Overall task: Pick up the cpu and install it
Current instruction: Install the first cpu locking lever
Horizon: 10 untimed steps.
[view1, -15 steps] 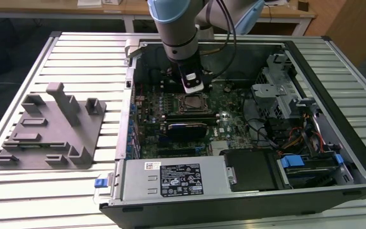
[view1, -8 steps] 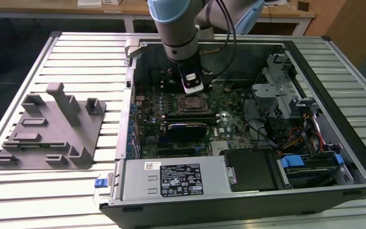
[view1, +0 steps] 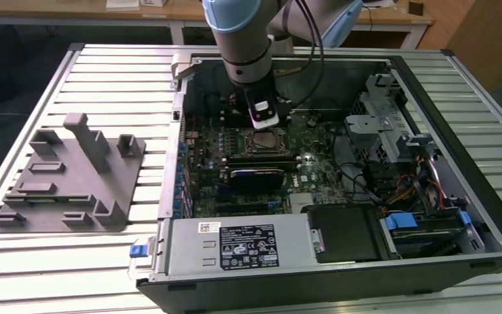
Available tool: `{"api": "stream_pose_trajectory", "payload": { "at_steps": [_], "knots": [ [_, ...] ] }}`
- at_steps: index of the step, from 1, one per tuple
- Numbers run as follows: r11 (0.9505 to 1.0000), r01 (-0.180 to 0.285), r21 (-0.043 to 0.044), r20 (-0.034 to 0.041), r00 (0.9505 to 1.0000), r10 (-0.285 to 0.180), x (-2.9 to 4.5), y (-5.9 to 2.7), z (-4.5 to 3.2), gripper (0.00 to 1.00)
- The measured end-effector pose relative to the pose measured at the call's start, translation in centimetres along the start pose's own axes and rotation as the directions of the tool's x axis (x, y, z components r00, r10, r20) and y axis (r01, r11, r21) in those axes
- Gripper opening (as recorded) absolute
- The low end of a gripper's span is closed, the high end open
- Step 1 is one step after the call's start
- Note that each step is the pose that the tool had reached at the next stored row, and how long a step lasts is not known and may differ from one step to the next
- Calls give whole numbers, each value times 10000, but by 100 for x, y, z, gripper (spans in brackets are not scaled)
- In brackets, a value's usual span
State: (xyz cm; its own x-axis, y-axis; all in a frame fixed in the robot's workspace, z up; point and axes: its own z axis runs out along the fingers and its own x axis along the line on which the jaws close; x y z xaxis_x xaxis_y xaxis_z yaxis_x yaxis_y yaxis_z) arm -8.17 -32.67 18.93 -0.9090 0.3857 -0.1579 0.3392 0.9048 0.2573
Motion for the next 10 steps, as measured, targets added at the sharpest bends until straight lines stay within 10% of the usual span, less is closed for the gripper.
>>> {"api": "stream_pose_trajectory", "payload": {
  "at_steps": [10],
  "knots": [
    [9999,-35,-126,-49,10000,35,-2,-3,0,11]
  ]
}}
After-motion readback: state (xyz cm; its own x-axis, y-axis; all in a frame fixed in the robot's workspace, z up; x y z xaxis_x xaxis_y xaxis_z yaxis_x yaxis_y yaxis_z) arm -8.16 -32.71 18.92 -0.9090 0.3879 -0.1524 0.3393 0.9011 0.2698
